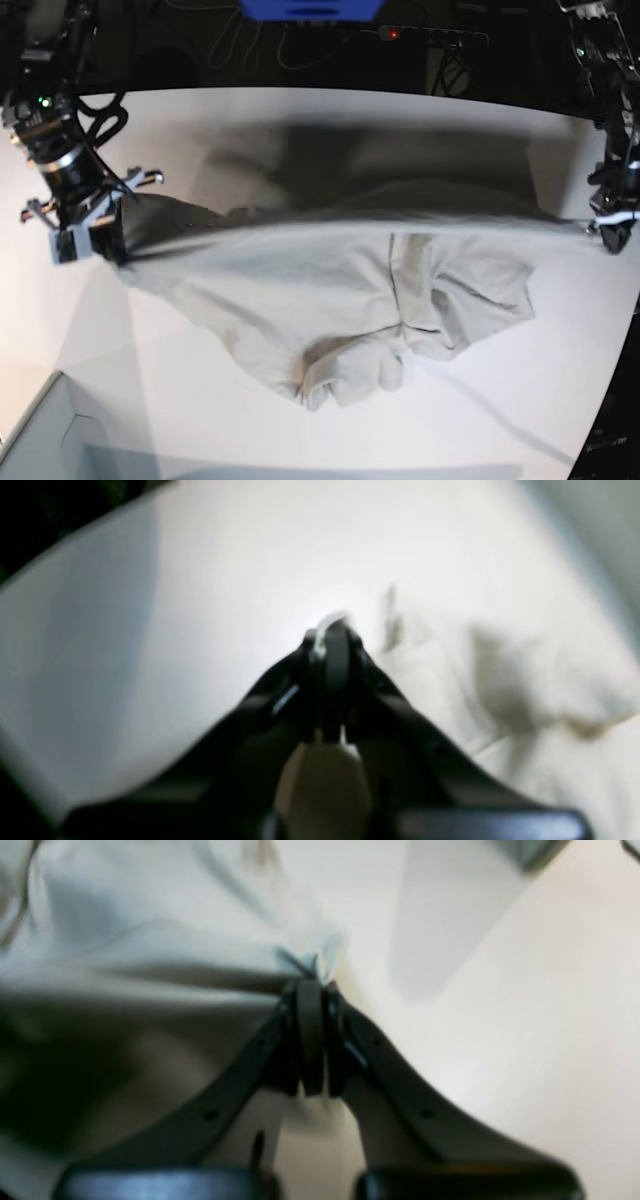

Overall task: Layout the t-shirt on the table in an organized manner, then fold the t-shirt properly
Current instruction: 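Swing the shirt up and lay it flat with both grippers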

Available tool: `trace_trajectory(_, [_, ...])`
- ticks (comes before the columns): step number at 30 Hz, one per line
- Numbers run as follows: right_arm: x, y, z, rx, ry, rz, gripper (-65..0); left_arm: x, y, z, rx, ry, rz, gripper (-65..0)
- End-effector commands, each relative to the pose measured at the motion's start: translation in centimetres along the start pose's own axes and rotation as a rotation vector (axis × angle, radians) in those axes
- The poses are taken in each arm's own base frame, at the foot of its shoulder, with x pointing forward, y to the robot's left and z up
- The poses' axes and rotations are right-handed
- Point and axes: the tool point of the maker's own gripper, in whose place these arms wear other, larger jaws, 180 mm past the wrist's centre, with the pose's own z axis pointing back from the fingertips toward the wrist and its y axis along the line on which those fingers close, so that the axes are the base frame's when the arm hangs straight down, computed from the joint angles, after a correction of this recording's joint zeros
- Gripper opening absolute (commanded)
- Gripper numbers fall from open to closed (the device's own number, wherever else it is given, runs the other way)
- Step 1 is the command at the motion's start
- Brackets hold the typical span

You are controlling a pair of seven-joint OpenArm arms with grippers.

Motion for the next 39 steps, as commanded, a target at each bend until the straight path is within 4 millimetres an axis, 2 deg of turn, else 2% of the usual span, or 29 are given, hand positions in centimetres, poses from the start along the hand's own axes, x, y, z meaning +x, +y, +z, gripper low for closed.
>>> trace_trajectory(1, [3.8,-1.0,-0.4,-0.02,-0.116,0.022,-65.0,4.3,-1.8,-1.0,-0.05,-0.099,-0.025,-65.0])
trace_trajectory(3, [6.8,-1.6,-1.3,-0.033,-0.189,0.029,-65.0,6.9,-4.9,-2.7,-0.112,-0.115,-0.011,-65.0])
trace_trajectory(5, [10.9,-2.8,-2.2,-0.055,-0.286,0.044,-65.0,9.8,-8.5,-4.3,-0.182,-0.131,0.007,-65.0])
trace_trajectory(6, [12.2,-3.3,-2.8,-0.062,-0.305,0.044,-65.0,10.7,-10.0,-5.2,-0.21,-0.13,0.018,-65.0])
trace_trajectory(9, [17.4,-5.3,-6.0,-0.072,-0.339,0.033,-65.0,13.9,-15.6,-8.5,-0.287,-0.136,0.041,-65.0])
trace_trajectory(12, [20.9,-8.3,-9.0,-0.085,-0.339,0.014,-65.0,16.1,-20.6,-11.0,-0.318,-0.141,-0.029,-65.0])
trace_trajectory(13, [22.6,-9.3,-9.8,-0.089,-0.35,0.01,-65.0,17.0,-22.2,-11.7,-0.327,-0.144,-0.045,-65.0])
trace_trajectory(15, [24.7,-11.0,-11.6,-0.086,-0.341,-0.02,-65.0,18.5,-25.0,-12.7,-0.345,-0.144,-0.061,-65.0])
trace_trajectory(17, [27.6,-12.8,-13.2,-0.08,-0.37,-0.057,-65.0,19.9,-28.0,-13.8,-0.361,-0.166,-0.076,-65.0])
trace_trajectory(19, [30.2,-14.5,-14.4,-0.076,-0.402,-0.078,-65.0,21.8,-30.5,-14.1,-0.376,-0.208,-0.098,-65.0])
trace_trajectory(21, [33.0,-16.1,-14.6,-0.083,-0.443,-0.091,-65.0,24.0,-32.8,-13.7,-0.402,-0.258,-0.115,-65.0])
trace_trajectory(24, [37.1,-18.5,-13.5,-0.105,-0.517,-0.111,-65.0,26.5,-34.9,-12.9,-0.426,-0.303,-0.13,-65.0])
trace_trajectory(27, [40.7,-19.8,-12.1,-0.118,-0.581,-0.107,-65.0,28.8,-37.6,-11.6,-0.465,-0.344,-0.123,-65.0])
trace_trajectory(31, [40.5,-19.2,-12.6,-0.113,-0.56,-0.072,-65.0,30.7,-39.0,-10.4,-0.493,-0.379,-0.107,-65.0])
trace_trajectory(34, [41.6,-19.1,-11.5,-0.12,-0.591,-0.053,-65.0,30.6,-39.1,-10.3,-0.497,-0.377,-0.108,-65.0])
trace_trajectory(35, [41.4,-19.0,-11.5,-0.12,-0.582,-0.046,-65.0,30.0,-38.8,-10.6,-0.492,-0.365,-0.108,-65.0])
trace_trajectory(37, [39.5,-18.4,-11.8,-0.123,-0.556,-0.019,-65.0,27.9,-37.4,-11.8,-0.469,-0.33,-0.115,-65.0])
trace_trajectory(39, [36.4,-17.6,-12.5,-0.122,-0.514,0.015,-65.0,26.2,-36.5,-12.1,-0.462,-0.315,-0.129,-65.0])
